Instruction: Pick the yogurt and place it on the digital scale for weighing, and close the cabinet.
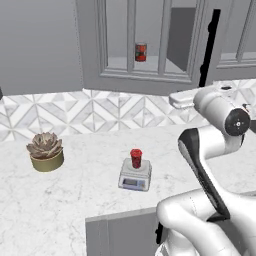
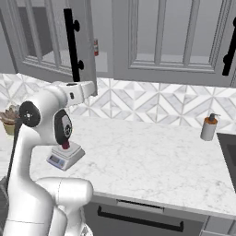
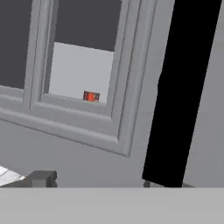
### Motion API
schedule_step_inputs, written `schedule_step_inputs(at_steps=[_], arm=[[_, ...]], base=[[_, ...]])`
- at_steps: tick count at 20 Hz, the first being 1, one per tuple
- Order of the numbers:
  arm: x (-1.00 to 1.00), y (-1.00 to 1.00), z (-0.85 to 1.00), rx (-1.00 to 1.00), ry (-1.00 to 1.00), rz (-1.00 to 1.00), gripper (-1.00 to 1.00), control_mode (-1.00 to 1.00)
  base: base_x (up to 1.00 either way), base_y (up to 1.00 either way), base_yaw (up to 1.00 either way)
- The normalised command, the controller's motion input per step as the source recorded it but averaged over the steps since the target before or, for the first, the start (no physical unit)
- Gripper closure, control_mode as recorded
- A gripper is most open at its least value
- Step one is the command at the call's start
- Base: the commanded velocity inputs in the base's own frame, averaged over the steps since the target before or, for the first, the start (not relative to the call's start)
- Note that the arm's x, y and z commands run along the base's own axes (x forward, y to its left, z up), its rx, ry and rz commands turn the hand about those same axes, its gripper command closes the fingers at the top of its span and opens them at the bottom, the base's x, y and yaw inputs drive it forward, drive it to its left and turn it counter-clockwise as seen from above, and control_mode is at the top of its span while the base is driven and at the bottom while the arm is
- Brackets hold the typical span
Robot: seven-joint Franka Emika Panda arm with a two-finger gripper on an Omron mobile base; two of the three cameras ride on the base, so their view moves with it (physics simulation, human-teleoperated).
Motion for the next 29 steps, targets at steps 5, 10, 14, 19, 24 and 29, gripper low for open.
schedule_step_inputs(at_steps=[5, 10, 14, 19, 24, 29], arm=[[0.9, -0.58, 0.14, 0.23, -0.05, 0.16, -1.0, -1.0], [1.0, -0.33, -0.03, 0.14, -0.14, 0.11, -1.0, -1.0], [1.0, -0.01, -0.1, 0.06, -0.16, 0.01, -1.0, -1.0], [1.0, -0.05, -0.06, 0.05, -0.09, 0.0, -1.0, -1.0], [0.47, -0.17, 0.0, 0.08, -0.01, 0.0, -1.0, -1.0], [-0.36, -0.36, 0.29, 0.1, 0.0, 0.0, -1.0, -1.0]], base=[[0.0, 0.0, 0.0], [0.0, 0.0, 0.0], [0.0, 0.0, 0.0], [0.0, 0.0, 0.0], [0.0, 0.0, 0.0], [0.0, 0.0, 0.0]])
